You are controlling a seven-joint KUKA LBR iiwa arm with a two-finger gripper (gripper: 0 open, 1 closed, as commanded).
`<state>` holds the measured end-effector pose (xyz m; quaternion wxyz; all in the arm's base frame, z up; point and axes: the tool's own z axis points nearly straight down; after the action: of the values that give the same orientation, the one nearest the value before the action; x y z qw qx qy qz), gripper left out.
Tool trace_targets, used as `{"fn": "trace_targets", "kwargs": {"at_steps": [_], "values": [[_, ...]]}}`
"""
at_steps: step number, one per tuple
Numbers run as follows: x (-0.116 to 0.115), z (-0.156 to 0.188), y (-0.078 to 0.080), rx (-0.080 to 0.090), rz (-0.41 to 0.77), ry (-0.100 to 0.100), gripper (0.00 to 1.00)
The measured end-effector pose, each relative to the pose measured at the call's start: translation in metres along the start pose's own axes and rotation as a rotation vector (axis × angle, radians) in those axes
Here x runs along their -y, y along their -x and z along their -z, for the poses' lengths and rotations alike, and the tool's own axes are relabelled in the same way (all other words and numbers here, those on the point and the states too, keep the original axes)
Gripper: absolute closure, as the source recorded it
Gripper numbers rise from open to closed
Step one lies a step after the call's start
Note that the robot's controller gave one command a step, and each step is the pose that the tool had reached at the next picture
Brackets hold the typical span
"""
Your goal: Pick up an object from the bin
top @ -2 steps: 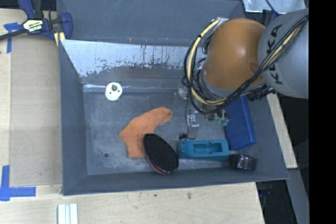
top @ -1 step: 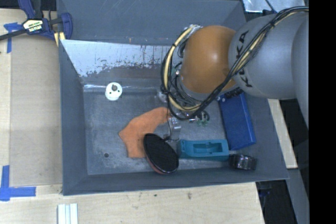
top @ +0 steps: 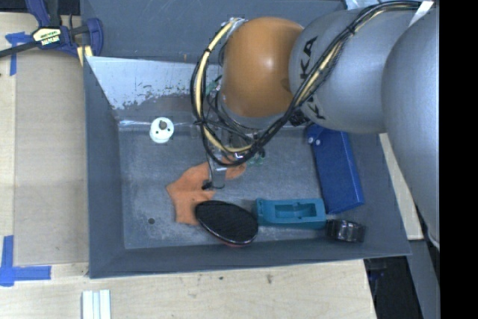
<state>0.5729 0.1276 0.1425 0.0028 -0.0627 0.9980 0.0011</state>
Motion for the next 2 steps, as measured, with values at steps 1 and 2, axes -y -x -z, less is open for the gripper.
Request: {"fn": "trace_targets", "kwargs": {"at_steps": [1,2], "values": [[0.020,-0.022,0.003,-0.004,0.250,-0.001,0.00],[-0.021,-0.073,0.007,-0.003,0.375,-0.001,0.00]]}}
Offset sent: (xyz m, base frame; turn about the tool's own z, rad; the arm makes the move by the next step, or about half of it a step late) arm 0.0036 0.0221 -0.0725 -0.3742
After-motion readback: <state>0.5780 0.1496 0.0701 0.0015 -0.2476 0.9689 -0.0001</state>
